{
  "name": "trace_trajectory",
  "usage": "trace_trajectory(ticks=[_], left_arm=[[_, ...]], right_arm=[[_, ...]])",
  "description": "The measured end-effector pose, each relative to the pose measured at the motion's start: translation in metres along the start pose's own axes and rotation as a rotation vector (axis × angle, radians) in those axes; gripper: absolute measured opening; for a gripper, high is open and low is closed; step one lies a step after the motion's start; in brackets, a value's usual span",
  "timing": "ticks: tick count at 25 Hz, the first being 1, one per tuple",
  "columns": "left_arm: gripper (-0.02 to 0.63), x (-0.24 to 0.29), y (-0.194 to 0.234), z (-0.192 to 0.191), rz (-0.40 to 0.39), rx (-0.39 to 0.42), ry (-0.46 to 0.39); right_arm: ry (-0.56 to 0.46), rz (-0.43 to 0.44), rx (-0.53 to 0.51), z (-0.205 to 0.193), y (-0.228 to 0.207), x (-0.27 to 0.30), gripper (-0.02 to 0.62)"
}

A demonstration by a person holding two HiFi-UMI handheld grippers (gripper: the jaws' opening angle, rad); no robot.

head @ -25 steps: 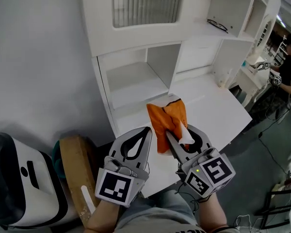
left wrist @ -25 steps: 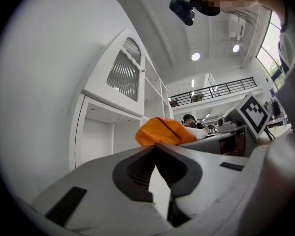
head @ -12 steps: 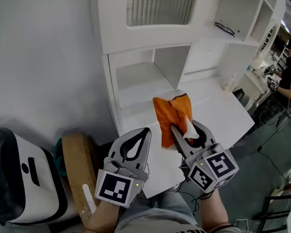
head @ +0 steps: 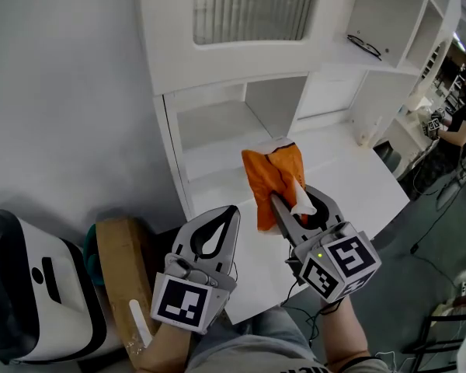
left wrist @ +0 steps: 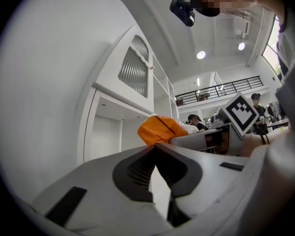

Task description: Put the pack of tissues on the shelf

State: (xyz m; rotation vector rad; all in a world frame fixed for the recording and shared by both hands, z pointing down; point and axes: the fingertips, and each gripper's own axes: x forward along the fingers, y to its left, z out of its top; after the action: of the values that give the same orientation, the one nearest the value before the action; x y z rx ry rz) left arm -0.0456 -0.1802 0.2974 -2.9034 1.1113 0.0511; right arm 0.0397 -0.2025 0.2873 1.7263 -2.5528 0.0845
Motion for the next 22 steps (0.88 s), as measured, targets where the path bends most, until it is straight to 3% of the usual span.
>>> trace_trajectory(ticks=[22], left_arm=[[0.026, 0.053, 0.038, -0.009, 0.132, -0.031, 0.035]], right_arm=[[0.055, 0.122, -0.015, 0.0, -0.045, 0.087, 0.169]])
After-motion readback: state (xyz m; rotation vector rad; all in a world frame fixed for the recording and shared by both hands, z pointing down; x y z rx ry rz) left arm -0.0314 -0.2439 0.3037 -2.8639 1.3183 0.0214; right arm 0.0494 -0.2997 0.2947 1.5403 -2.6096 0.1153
